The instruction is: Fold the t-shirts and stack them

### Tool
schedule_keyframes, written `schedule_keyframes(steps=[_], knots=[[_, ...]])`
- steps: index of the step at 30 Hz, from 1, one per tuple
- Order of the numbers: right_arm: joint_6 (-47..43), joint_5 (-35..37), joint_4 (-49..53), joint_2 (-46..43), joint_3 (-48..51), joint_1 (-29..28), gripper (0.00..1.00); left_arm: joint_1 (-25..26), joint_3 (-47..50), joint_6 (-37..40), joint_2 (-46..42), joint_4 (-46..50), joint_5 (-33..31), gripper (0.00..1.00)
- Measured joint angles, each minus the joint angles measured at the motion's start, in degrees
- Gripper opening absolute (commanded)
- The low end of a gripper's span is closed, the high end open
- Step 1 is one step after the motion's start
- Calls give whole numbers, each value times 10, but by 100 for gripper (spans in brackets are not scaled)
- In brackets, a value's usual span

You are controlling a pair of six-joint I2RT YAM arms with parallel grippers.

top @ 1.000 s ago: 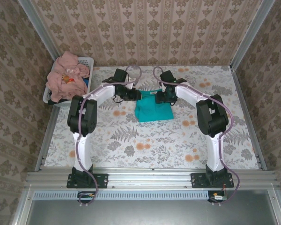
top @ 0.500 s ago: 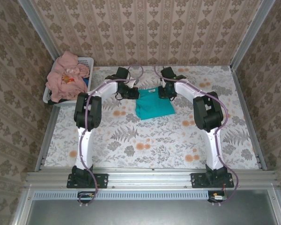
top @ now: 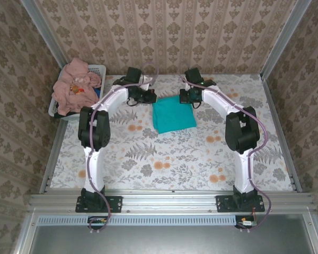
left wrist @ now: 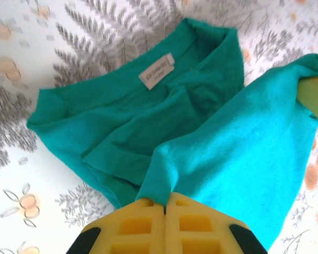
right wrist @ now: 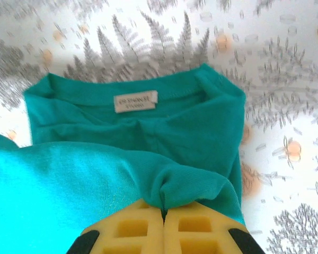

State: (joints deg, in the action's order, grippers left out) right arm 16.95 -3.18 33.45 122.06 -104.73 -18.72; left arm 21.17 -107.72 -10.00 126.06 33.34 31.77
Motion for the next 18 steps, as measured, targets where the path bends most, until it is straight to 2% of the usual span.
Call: schedule_keyframes(steps=[2,3,4,6,7,9,10,12,16,18], knots=[[5,-1,2,23,-33,1,15,-7,-34,-5,28,1,10,3],[9,-1,1,40,-52,2,25,-11,-50,-7,45,1,15,7],[15,-1,0,61,-70,2,30,-15,-65,-8,66,1,17,14],[17,0,-2,98,-91,4,33,-22,-81,-13,104,2,19,15],[17,0,-2,115,-97,5,38,-26,-85,-15,123,5,19,19],[22,0,0,142,-98,8,44,-33,-95,-19,159,16,20,21],[25,0,0,152,-98,9,47,-38,-104,-20,167,18,34,21],[25,0,-1,156,-98,11,47,-47,-119,-19,167,27,22,21],[25,31,-2,131,-87,11,48,-57,-115,-11,159,47,-18,29],[26,51,-3,105,-61,11,46,-58,-100,-5,143,54,-42,29]])
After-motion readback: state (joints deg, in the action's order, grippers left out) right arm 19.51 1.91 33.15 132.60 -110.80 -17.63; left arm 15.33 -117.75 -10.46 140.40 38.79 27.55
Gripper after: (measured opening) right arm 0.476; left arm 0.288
